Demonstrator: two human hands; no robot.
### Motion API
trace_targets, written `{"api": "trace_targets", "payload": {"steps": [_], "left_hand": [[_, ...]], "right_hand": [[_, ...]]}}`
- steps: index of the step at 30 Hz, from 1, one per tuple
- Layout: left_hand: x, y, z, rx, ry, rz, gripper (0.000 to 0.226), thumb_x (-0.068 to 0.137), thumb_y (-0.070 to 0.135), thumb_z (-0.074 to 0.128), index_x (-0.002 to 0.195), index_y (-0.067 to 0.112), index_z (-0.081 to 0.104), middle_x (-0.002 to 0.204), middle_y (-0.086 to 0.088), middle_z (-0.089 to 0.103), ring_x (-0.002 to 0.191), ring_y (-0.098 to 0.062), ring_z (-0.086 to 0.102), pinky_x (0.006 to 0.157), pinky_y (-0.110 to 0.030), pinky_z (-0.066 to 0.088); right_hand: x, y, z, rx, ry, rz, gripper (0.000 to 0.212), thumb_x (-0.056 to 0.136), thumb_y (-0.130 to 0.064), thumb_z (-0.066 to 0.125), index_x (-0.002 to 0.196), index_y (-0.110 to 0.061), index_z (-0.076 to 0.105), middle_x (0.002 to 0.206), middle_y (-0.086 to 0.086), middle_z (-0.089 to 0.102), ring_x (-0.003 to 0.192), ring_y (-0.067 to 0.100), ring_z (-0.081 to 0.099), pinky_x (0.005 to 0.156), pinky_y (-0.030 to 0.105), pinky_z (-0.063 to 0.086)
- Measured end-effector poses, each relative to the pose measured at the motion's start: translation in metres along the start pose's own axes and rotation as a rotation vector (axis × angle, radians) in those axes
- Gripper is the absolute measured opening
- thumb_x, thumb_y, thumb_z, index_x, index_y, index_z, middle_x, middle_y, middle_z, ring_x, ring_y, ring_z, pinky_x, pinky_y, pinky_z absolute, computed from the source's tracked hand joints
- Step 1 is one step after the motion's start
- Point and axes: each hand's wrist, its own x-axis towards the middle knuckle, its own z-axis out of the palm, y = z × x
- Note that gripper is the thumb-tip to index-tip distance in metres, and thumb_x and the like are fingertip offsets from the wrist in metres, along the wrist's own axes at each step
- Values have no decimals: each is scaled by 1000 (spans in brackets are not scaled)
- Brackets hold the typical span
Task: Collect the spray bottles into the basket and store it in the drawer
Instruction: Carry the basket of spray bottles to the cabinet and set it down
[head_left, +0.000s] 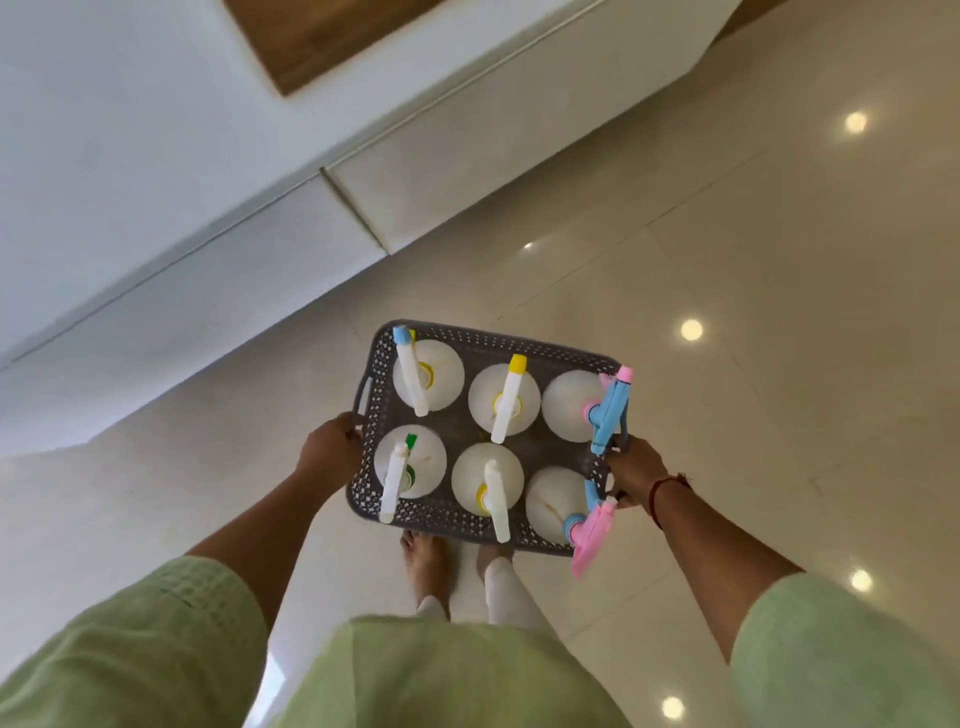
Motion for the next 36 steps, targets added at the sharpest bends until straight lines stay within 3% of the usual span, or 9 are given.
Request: {"api": "trace_targets", "payload": {"steps": [2, 6, 10, 12, 15, 19, 24, 32, 36], "left_hand": [[15, 18, 0, 42, -11, 36, 34, 93, 10, 43, 122, 14, 60, 124, -16, 63, 111, -35, 59, 92, -34, 45], [52, 56, 2, 148, -29, 118, 34, 93, 13, 40, 122, 15, 59, 120, -16, 64, 109, -34, 60, 89, -35, 47], [99, 91, 7, 255, -46, 225, 34, 93, 13, 42, 122, 17, 59, 124, -15, 63, 113, -33, 58, 93, -36, 46], [122, 108, 9, 297, -43, 283, 33, 93, 13, 43, 121, 17, 60, 126, -16, 61, 114, -34, 58, 93, -37, 46], [155, 131, 14, 385, -48, 355, 33, 92, 15, 44, 121, 16, 60, 126, -18, 61, 115, -35, 57, 93, -37, 46], [191, 155, 24, 497, -79, 438, 33, 91, 15, 46, 122, 13, 59, 125, -18, 62, 116, -36, 56, 93, -36, 45], [226, 185, 45, 586, -92, 538, 33, 93, 15, 44, 123, 9, 57, 128, -17, 60, 119, -35, 54, 100, -39, 41], [264, 218, 75, 637, -71, 590, 35, 92, 9, 42, 124, 7, 56, 128, -19, 58, 119, -37, 52, 99, -40, 41], [269, 225, 86, 618, -39, 582, 35, 94, 7, 39, 126, 7, 54, 129, -20, 57, 119, -37, 52, 97, -40, 41]], "right_hand": [[9, 5, -7, 51, 8, 28, 14, 88, -13, 58, 101, -8, 56, 86, 18, 63, 56, 29, 62, 36, 30, 52], [34, 12, -17, 142, 26, 84, 14, 88, -6, 58, 101, -3, 55, 71, 13, 58, 54, 29, 59, 30, 26, 48], [58, 19, -11, 263, 61, 143, 2, 89, -4, 57, 90, -5, 56, 70, 15, 55, 47, 27, 57, 28, 23, 44], [70, 21, -7, 314, 66, 162, 2, 89, -6, 58, 90, -6, 59, 71, 12, 58, 43, 24, 59, 30, 23, 46], [91, 28, 2, 370, 61, 167, 17, 87, -6, 61, 104, -3, 60, 76, 10, 62, 54, 24, 63, 43, 28, 55], [116, 36, 11, 532, 103, 201, 6, 91, -5, 54, 90, -9, 58, 73, 10, 58, 27, 10, 55, 30, 20, 44], [150, 43, 17, 644, 110, 171, 15, 94, -7, 50, 106, -11, 57, 77, 7, 60, 54, 21, 56, 31, 17, 43], [188, 51, 21, 698, 144, 154, 24, 96, -8, 46, 117, -7, 57, 94, 13, 61, 59, 21, 57, 33, 17, 44], [198, 53, 17, 726, 144, 166, 18, 94, -8, 50, 110, -7, 57, 78, 9, 61, 60, 23, 59, 32, 19, 46]]}}
